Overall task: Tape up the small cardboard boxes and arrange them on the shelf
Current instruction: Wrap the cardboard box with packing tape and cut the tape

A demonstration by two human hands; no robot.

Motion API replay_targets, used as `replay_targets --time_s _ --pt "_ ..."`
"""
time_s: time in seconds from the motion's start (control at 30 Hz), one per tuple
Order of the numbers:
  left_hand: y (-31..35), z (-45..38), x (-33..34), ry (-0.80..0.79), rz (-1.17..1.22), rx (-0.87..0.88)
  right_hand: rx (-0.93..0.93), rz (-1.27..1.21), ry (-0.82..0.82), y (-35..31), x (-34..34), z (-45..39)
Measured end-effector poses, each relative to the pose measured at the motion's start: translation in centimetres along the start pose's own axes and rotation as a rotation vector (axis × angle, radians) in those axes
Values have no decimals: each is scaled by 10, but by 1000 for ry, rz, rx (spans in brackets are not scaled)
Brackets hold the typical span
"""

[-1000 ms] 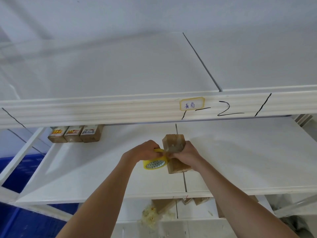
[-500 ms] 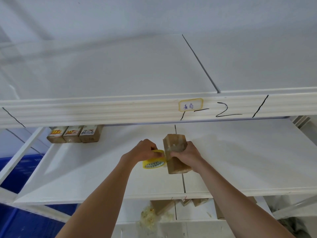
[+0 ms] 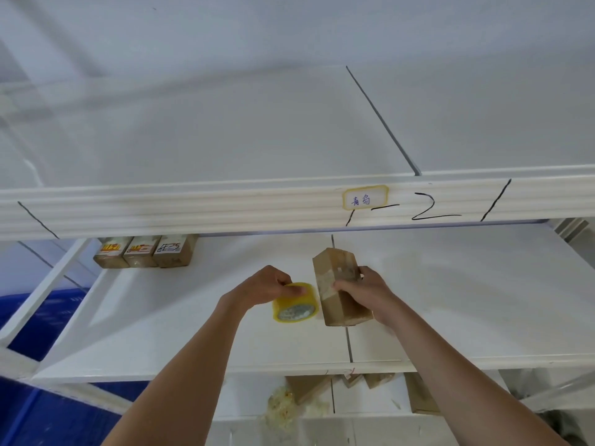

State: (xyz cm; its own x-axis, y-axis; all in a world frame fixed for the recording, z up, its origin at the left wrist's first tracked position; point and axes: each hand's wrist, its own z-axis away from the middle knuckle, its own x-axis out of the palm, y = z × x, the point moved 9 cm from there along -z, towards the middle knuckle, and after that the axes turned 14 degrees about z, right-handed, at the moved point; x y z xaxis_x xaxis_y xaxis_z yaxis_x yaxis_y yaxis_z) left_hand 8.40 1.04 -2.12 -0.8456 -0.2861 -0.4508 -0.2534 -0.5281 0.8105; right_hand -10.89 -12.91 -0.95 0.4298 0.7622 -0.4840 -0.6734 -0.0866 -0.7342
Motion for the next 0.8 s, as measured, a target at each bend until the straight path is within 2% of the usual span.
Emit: replay_targets --time_s 0.1,0.37,0.57,0.7,0.8 --pt "1 3 -11 122 -152 -4 -15 -6 -6 -3 3 1" --pt "-6 3 3 0 26 -60 -86 -188 -192 -9 15 5" --pt "11 -1 0 32 89 -14 -128 -402 -297 -17 27 11" --pt "19 -2 -2 60 99 23 -57 -544 -349 -18 33 17" --pt "27 -1 -1 87 59 55 -48 -458 -375 -20 40 19"
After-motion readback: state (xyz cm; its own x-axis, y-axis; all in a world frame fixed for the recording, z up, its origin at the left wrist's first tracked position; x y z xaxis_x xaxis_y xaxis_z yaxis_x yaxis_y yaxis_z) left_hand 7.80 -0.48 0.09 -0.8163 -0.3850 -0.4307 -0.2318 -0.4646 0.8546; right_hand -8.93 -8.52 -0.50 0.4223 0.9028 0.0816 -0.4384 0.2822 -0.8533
